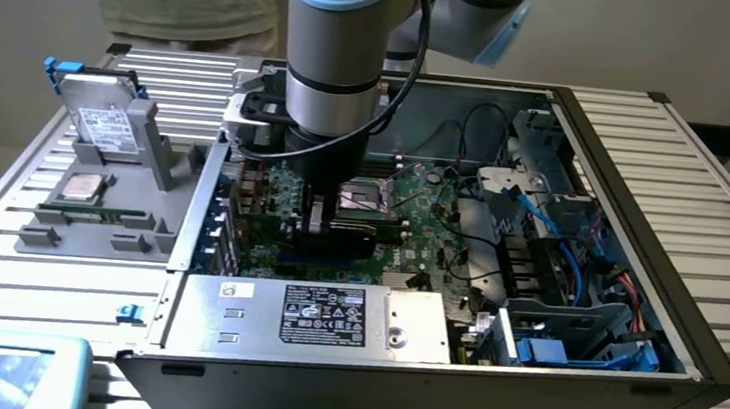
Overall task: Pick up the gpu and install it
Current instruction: 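Insert the gpu into the slot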
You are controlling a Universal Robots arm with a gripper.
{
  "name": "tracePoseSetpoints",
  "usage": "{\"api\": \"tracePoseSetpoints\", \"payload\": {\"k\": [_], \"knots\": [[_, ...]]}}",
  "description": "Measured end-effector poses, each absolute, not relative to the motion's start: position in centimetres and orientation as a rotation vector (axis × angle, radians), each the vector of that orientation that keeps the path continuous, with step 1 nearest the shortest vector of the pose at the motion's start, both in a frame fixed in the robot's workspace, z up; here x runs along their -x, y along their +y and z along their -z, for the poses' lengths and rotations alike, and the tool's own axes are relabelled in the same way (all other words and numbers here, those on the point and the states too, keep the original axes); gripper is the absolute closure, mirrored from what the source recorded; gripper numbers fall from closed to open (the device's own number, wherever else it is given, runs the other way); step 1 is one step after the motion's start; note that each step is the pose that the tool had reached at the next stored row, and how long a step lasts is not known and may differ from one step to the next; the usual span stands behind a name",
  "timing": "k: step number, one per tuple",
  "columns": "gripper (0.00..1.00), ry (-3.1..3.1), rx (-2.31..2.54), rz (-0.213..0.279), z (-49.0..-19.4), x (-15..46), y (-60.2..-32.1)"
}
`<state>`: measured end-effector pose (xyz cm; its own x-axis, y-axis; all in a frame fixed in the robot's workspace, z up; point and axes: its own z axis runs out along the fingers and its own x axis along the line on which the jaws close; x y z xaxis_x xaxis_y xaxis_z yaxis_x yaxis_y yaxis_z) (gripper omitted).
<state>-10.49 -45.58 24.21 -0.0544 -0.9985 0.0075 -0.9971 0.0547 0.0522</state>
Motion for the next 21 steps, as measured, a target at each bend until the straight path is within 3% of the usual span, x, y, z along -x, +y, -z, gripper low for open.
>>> {"api": "tracePoseSetpoints", "payload": {"k": [21], "knots": [[0.71,-2.213,-2.149,0.068,-24.23,10.5,-45.57]]}}
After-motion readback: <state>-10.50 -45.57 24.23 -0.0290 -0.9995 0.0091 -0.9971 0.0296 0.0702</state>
